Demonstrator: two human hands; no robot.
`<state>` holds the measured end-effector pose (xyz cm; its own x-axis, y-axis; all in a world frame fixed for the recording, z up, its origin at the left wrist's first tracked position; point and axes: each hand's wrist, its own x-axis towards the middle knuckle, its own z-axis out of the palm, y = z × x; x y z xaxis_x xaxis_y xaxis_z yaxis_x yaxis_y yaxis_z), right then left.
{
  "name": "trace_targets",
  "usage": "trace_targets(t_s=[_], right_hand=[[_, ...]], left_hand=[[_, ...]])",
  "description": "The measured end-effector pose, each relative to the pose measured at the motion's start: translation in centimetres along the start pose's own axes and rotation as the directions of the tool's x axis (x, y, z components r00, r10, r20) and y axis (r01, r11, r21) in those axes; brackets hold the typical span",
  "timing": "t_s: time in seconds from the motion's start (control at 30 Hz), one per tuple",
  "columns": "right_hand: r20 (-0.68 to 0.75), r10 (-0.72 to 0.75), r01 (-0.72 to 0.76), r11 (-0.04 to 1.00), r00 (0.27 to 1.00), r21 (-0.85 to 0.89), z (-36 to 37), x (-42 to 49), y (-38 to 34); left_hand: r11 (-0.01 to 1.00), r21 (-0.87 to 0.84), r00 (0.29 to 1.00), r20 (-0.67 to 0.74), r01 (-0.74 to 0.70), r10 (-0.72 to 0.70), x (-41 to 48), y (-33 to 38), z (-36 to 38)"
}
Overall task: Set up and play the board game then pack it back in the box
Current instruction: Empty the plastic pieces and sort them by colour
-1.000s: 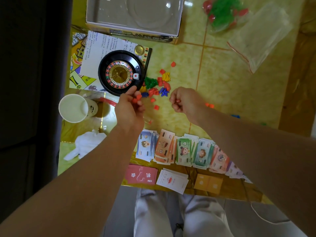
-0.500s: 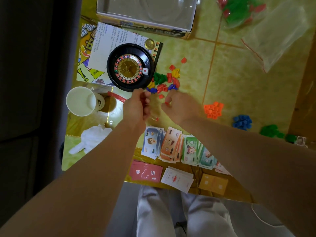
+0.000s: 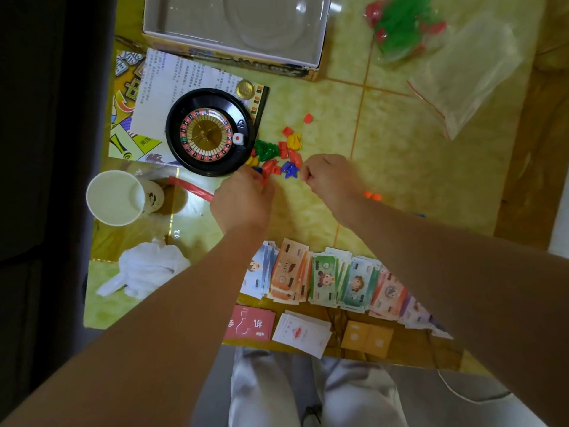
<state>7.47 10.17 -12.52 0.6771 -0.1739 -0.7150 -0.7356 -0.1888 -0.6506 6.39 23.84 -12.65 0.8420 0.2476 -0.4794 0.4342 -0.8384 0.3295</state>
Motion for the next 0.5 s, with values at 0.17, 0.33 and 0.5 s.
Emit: trace_targets(t_s=[0.17,0.33,0.5], right_hand=[[-0.007,-0.290,0.261,0.872,0.957,-0.414,1.8,0.3,-0.5],[0.040,-0.404,0.302,0.611,0.914,-0.732,3.5,0.9,0.5],[0.044,-0.429,0.305,0.561,0.902,-0.769,3.1,0.6,0.4]], left_hand=[[0.960,-0.272,0.997,0.044,0.070,-0.060,-0.2,-1.2,-0.8],[0.898,-0.429,0.995,0.071,0.092,-0.068,0.5,-2.8,-0.9],[0.889,-0.458,0.998,0.047,-0.013,0.039,1.2,-3.2,-0.9]])
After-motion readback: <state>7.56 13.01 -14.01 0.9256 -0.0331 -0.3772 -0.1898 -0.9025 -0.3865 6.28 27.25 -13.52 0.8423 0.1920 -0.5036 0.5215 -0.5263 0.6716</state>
